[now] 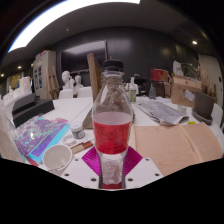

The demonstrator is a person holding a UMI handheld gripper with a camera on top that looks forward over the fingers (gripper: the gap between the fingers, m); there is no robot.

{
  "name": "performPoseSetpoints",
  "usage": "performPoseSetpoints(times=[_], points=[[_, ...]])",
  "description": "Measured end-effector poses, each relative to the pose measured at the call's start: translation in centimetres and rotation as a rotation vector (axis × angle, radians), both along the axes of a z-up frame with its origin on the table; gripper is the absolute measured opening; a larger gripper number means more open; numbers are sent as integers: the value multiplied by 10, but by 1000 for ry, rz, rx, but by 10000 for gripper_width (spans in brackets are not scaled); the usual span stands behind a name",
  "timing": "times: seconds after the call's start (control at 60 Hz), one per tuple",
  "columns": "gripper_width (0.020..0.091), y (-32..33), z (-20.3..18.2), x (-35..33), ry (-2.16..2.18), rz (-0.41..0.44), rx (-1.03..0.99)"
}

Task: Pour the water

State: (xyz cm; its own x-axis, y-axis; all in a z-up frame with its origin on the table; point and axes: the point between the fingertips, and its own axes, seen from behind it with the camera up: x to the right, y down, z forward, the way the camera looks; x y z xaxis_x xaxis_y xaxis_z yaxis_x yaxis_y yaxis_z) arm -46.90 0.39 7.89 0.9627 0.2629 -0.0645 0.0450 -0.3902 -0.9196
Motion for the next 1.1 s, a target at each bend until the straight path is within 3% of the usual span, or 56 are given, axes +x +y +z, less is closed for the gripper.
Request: performPoseSetpoints(times=[0.15,0.333,0.383,0.483,0.533,0.75,1.1], points=[[287,-2,-13,-5,-20,19,31],[446,-5,-14,-1,-18,5,25],[516,-8,-13,1,-17,-1,12],[770,-16,-7,3,1,-8,-27],[822,-22,-1,5,13,-18,-48],[852,-67,40,23,68,-76,-159],[855,-217,123,59,-11,-112,-207]])
